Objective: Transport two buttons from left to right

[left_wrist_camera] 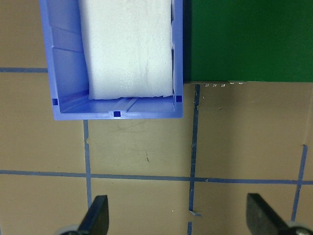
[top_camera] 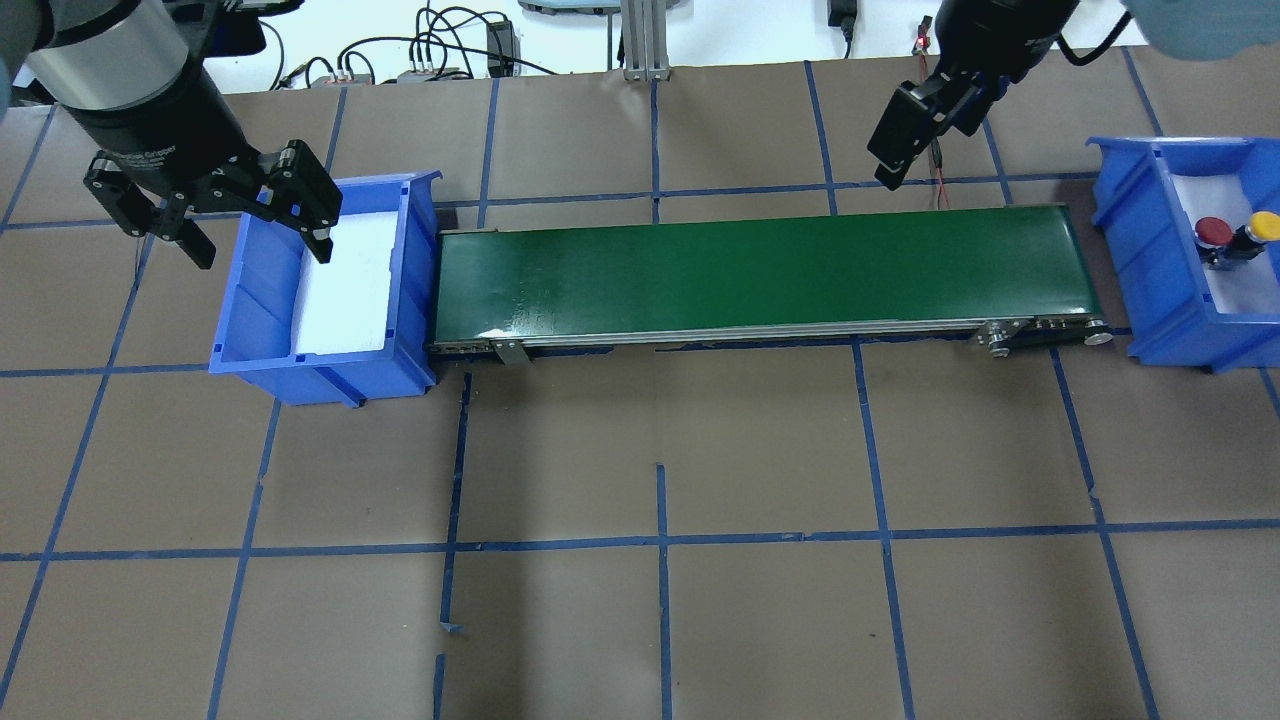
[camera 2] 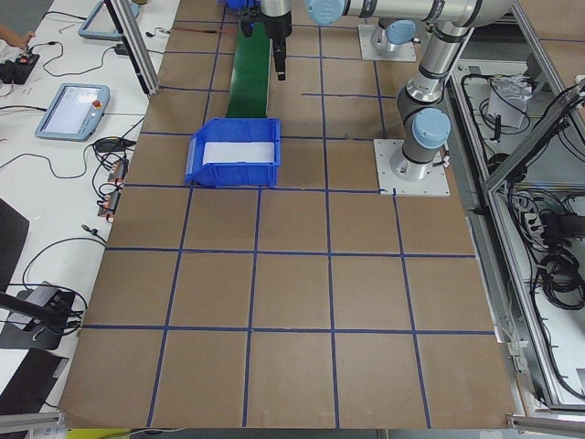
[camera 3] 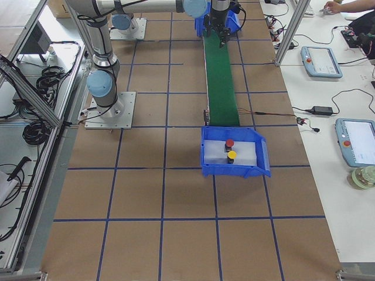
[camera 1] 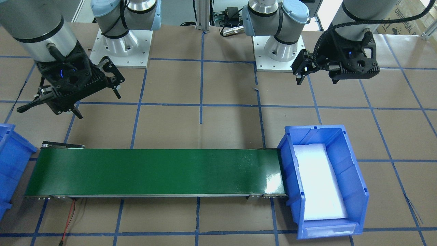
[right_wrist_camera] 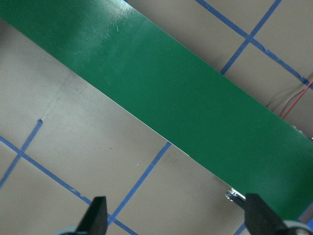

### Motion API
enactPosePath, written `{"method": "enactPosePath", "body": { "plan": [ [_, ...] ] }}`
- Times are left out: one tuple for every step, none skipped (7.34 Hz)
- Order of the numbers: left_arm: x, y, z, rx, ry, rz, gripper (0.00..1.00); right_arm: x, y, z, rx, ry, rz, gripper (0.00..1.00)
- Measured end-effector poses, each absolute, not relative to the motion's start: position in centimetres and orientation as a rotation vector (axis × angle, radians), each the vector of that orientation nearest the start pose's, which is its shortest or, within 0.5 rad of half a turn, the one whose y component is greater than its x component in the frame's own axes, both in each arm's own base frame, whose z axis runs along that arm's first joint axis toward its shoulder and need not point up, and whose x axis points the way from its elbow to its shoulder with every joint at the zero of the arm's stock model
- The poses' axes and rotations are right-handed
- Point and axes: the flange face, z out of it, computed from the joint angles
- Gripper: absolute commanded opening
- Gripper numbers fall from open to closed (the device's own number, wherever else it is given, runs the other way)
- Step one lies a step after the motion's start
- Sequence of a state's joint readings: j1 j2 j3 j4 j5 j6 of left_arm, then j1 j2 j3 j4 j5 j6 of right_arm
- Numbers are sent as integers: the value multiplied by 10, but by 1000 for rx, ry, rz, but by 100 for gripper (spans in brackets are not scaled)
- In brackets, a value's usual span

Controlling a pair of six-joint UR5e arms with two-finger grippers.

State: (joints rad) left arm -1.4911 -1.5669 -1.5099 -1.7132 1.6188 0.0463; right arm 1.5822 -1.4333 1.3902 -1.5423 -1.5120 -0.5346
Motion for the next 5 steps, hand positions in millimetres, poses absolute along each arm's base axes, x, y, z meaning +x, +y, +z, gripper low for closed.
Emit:
{"method": "enactPosePath", "body": {
  "plan": [
    [-90, -487, 505, -49, 3095, 127, 100, 155, -546, 506, -651, 3016, -48, 100],
    [-90, -485, 504, -49, 3095, 130, 100, 159, -542, 512, -530, 3038, -77, 100],
    [-90, -484, 503, -49, 3095, 132, 100, 159, -535, 520, -478, 3049, -117, 100],
    [-90, -484, 502, -49, 3095, 133, 100, 157, -530, 522, -451, 3054, -138, 100],
    [-90, -483, 502, -49, 3095, 132, 100, 156, -528, 524, -428, 3059, -144, 100]
  ]
}}
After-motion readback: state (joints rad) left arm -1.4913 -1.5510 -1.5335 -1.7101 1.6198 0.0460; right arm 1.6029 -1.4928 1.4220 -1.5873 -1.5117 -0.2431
